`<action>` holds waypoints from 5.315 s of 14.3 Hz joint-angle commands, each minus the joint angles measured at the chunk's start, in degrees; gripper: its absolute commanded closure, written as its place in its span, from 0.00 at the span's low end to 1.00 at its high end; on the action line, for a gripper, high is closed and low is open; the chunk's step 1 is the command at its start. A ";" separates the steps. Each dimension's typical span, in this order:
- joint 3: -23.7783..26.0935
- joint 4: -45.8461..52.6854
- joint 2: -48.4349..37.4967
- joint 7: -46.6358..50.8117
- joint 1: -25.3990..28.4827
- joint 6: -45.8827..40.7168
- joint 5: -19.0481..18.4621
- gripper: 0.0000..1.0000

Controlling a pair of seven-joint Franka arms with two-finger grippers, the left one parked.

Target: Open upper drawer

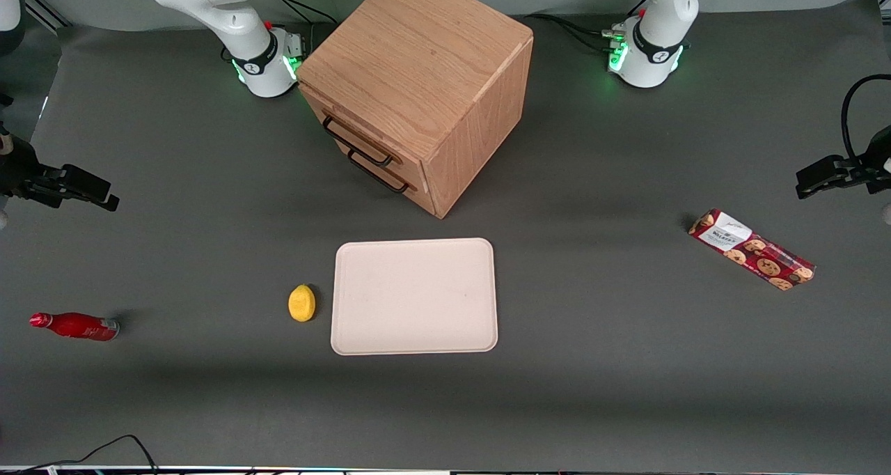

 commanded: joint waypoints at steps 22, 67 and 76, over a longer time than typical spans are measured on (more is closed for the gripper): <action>28.98 -15.75 -0.06 -11.01 -2.37 8.47 3.17 0.00; 33.47 -37.38 -2.08 -30.26 -2.37 25.10 14.95 0.00; 32.33 -36.77 -0.85 -30.61 -2.99 26.68 13.54 0.00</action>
